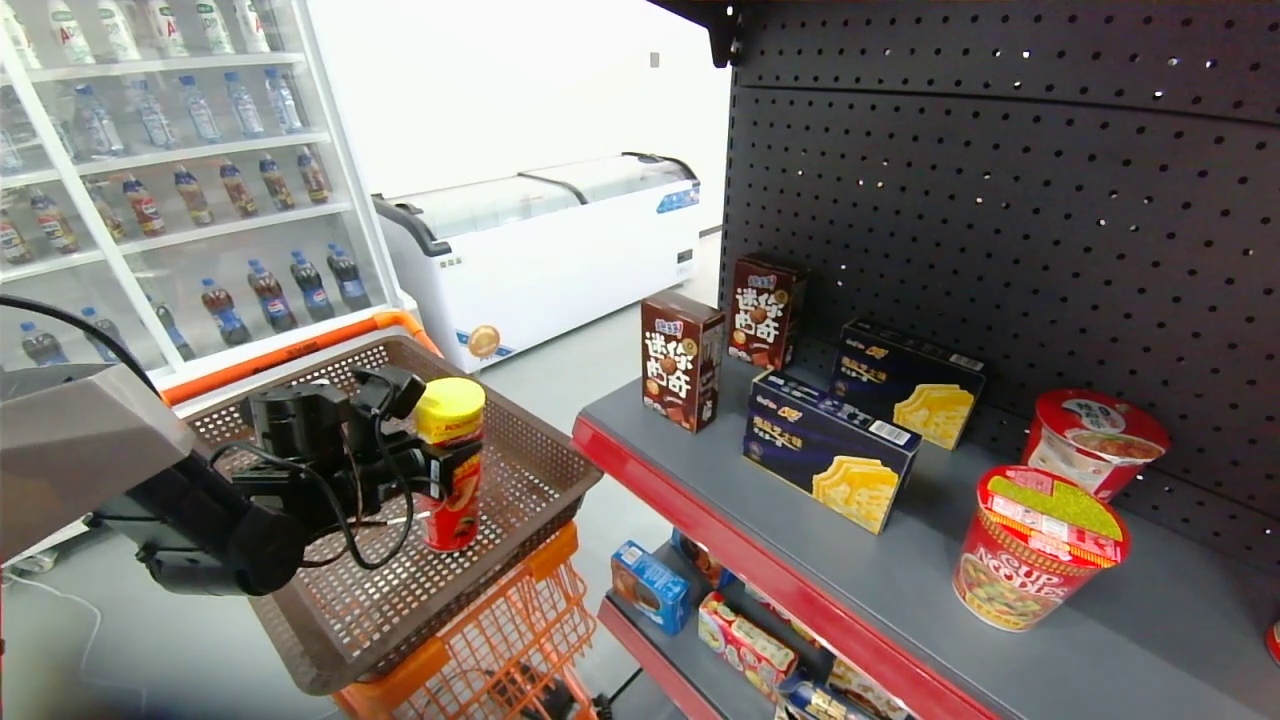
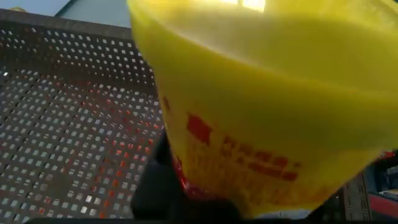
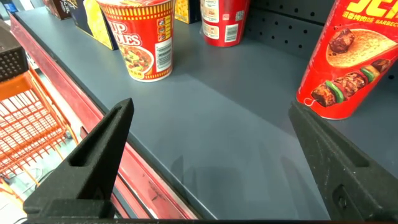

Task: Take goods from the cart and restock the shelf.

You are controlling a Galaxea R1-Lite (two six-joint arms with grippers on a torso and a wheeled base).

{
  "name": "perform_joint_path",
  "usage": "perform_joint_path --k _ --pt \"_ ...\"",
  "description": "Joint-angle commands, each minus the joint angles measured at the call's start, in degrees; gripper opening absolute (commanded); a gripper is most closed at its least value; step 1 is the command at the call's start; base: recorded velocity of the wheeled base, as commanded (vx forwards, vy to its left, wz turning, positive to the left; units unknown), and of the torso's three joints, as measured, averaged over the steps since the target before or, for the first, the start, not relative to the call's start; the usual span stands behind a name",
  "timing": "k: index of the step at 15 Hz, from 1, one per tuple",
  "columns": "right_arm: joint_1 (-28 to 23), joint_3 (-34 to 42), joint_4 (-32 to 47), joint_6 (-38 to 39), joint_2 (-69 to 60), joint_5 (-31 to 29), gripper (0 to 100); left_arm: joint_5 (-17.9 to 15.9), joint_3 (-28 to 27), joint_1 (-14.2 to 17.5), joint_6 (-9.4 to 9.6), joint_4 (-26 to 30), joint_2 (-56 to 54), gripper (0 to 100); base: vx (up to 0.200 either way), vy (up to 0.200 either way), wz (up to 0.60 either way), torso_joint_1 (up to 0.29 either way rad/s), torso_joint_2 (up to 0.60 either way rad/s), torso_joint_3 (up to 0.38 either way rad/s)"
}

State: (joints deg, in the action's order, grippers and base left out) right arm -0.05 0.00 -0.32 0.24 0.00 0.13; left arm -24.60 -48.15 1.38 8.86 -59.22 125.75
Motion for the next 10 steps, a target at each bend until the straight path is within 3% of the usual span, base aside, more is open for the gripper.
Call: perform_joint_path --k 1,3,6,7,9,10 --pt "-0.04 0.0 -0.03 0.02 0.09 0.04 100 -0.1 -0.01 0.64 -0.34 0.16 -4.81 0 0.0 0.0 0.0 0.0 0.0 0.0" --pt "-0.04 0.0 -0.03 0.02 0.09 0.04 100 0.43 -0.54 1.08 -1.48 1.65 -8.41 0 0.0 0.0 0.0 0.0 0.0 0.0" --pt "-0.04 0.0 -0.03 0.02 0.09 0.04 100 7.02 -0.98 2.14 -2.45 11.85 -24.58 0 0.0 0.0 0.0 0.0 0.0 0.0" --pt "-0.04 0.0 -0.03 0.02 0.09 0.04 100 6.85 -0.27 2.14 -3.68 12.99 -28.28 0 0.0 0.0 0.0 0.0 0.0 0.0" --pt "-0.04 0.0 -0.03 0.02 0.09 0.04 100 7.11 0.34 1.87 -4.2 15.28 -33.29 0 0.0 0.0 0.0 0.0 0.0 0.0" --pt "0.05 0.0 -0.03 0.02 0.09 0.04 100 7.64 0.16 1.26 -4.2 21.69 -38.65 0 0.0 0.0 0.0 0.0 0.0 0.0"
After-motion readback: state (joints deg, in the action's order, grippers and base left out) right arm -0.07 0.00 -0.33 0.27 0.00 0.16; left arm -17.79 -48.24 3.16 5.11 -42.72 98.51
